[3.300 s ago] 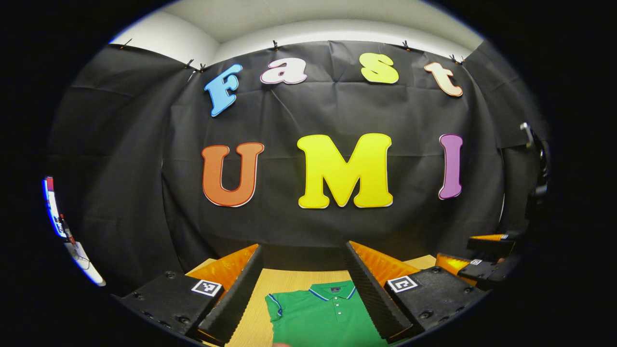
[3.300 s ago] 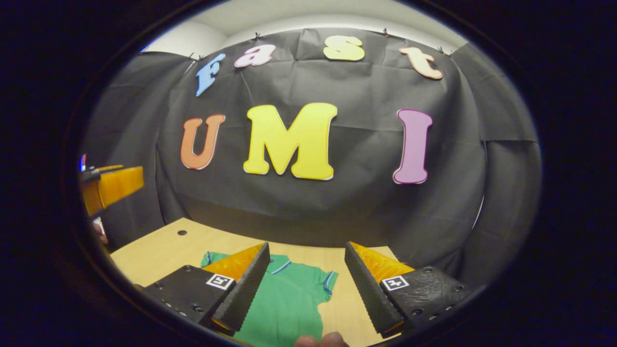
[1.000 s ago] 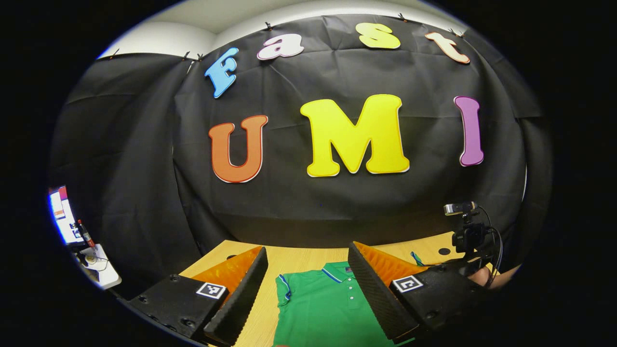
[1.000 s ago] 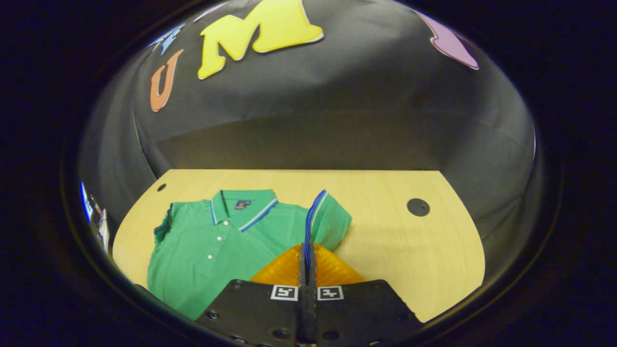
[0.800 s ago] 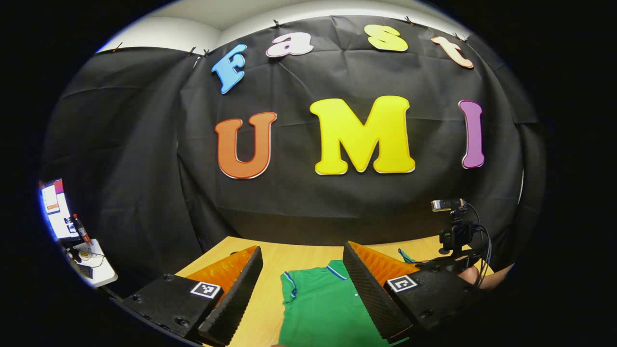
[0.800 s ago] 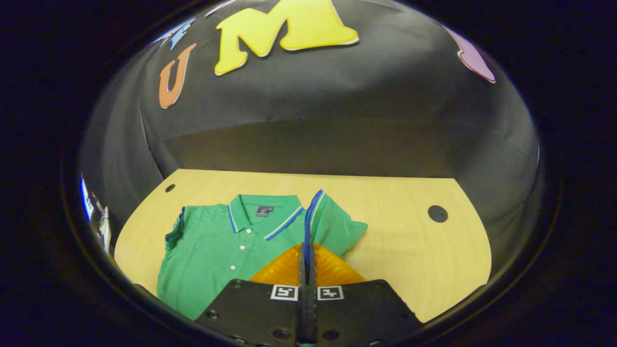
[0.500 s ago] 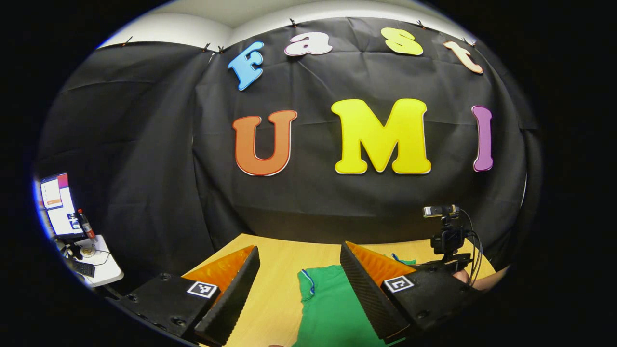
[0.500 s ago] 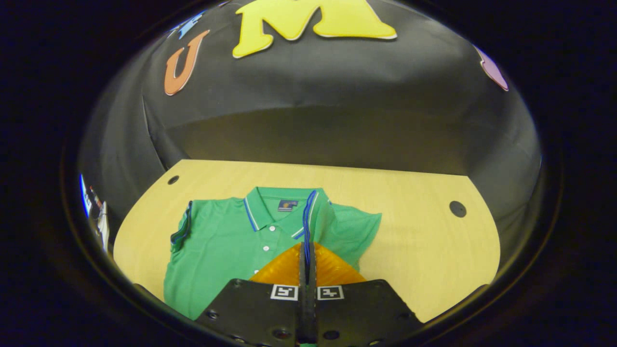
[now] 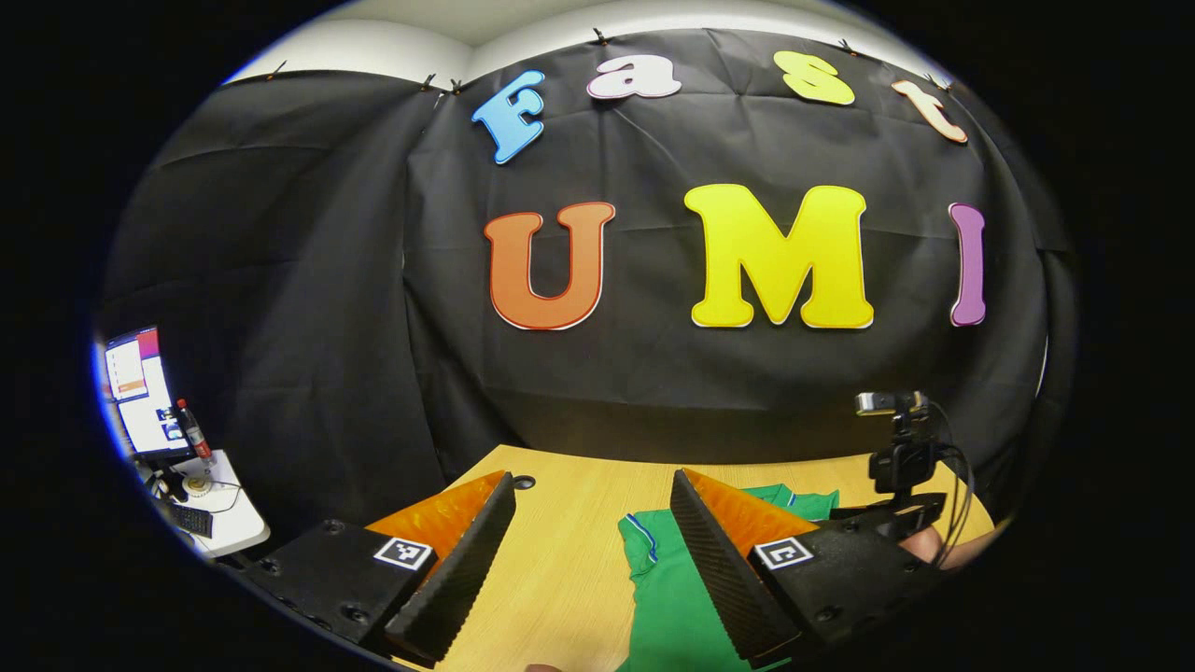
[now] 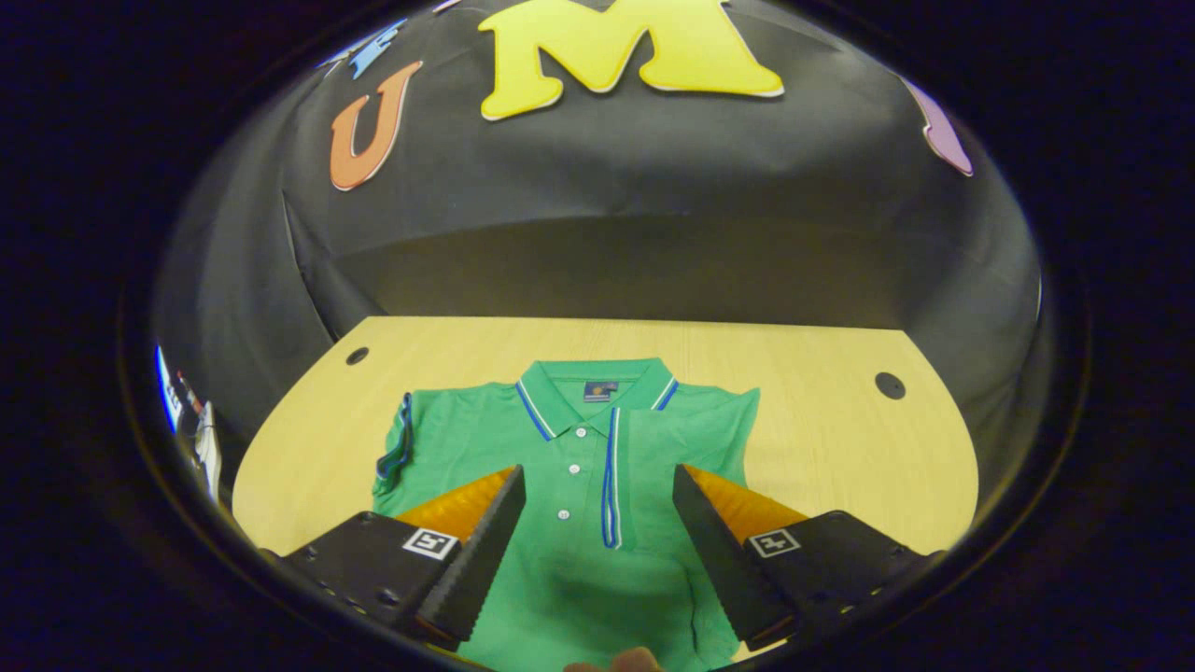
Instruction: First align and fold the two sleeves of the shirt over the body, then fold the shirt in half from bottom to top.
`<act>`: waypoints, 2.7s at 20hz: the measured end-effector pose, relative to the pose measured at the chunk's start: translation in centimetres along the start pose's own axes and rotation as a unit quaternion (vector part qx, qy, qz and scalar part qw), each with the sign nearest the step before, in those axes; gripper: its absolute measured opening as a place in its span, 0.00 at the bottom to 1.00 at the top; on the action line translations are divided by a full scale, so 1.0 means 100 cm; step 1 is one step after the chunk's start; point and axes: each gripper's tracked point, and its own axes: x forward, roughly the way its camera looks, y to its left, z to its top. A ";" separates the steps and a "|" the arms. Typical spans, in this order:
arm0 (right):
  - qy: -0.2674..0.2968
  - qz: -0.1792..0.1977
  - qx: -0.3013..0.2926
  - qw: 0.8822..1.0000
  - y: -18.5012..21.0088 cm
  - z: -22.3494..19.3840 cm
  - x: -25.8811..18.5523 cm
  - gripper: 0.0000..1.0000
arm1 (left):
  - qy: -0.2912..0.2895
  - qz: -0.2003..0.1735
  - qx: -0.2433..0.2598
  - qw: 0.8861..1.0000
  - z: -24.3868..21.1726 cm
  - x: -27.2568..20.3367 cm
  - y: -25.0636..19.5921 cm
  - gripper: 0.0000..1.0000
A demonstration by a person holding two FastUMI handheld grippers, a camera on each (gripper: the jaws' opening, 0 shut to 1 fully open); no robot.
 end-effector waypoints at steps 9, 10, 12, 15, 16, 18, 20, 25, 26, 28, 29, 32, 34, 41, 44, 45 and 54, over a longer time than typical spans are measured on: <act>-0.057 -0.065 -0.039 0.995 -0.032 -0.009 -0.138 0.96 | 0.073 -0.096 -0.011 0.993 -0.091 0.087 -0.062 1.00; -0.060 -0.074 -0.043 0.995 -0.038 -0.011 -0.149 1.00 | 0.079 -0.101 -0.007 0.992 -0.100 0.099 -0.067 1.00; -0.067 -0.086 -0.050 0.993 -0.045 -0.009 -0.170 0.95 | 0.095 -0.103 -0.008 0.990 -0.123 0.121 -0.072 1.00; -0.085 -0.096 -0.052 0.990 -0.054 0.003 -0.195 0.96 | 0.129 -0.095 -0.005 0.987 -0.159 0.150 -0.071 1.00; -0.089 -0.100 -0.052 0.990 -0.057 0.004 -0.199 0.96 | 0.139 -0.094 -0.001 0.986 -0.171 0.160 -0.069 1.00; -0.085 -0.110 -0.059 0.989 -0.065 0.000 -0.204 0.96 | 0.161 -0.089 0.006 0.983 -0.195 0.176 -0.066 1.00; -0.074 -0.117 -0.065 0.988 -0.071 -0.007 -0.206 0.96 | 0.184 -0.090 0.008 0.979 -0.220 0.189 -0.068 1.00; -0.065 -0.131 -0.068 0.987 -0.085 -0.009 -0.208 0.96 | 0.211 -0.097 0.032 0.972 -0.255 0.212 -0.071 1.00; -0.062 -0.131 -0.064 0.987 -0.085 -0.010 -0.206 0.96 | 0.217 -0.102 0.033 0.970 -0.259 0.215 -0.072 1.00; -0.056 -0.125 -0.055 0.989 -0.085 -0.013 -0.202 0.98 | 0.235 -0.103 0.024 0.966 -0.268 0.217 -0.071 0.96; -0.055 -0.124 -0.055 0.989 -0.085 -0.013 -0.201 0.96 | 0.241 -0.102 0.016 0.965 -0.270 0.217 -0.070 0.85; -0.050 -0.119 -0.058 0.990 -0.081 -0.017 -0.196 0.96 | 0.249 -0.110 0.001 0.962 -0.270 0.218 -0.070 0.71; -0.049 -0.116 -0.057 0.990 -0.078 -0.017 -0.193 0.98 | 0.251 -0.117 0.005 0.961 -0.269 0.219 -0.070 0.53; -0.053 -0.111 -0.052 0.991 -0.072 -0.015 -0.190 0.96 | 0.240 -0.124 -0.035 0.962 -0.249 0.215 -0.057 0.13; -0.051 -0.107 -0.052 0.992 -0.068 -0.020 -0.187 0.96 | 0.222 -0.135 -0.055 0.964 -0.226 0.214 -0.061 0.08; -0.054 -0.105 -0.053 0.992 -0.067 -0.019 -0.188 0.96 | 0.217 -0.137 -0.057 0.965 -0.217 0.213 -0.063 0.07; -0.087 -0.119 -0.045 0.988 -0.086 -0.014 -0.214 0.96 | 0.165 -0.210 -0.002 0.964 -0.153 0.199 -0.150 0.06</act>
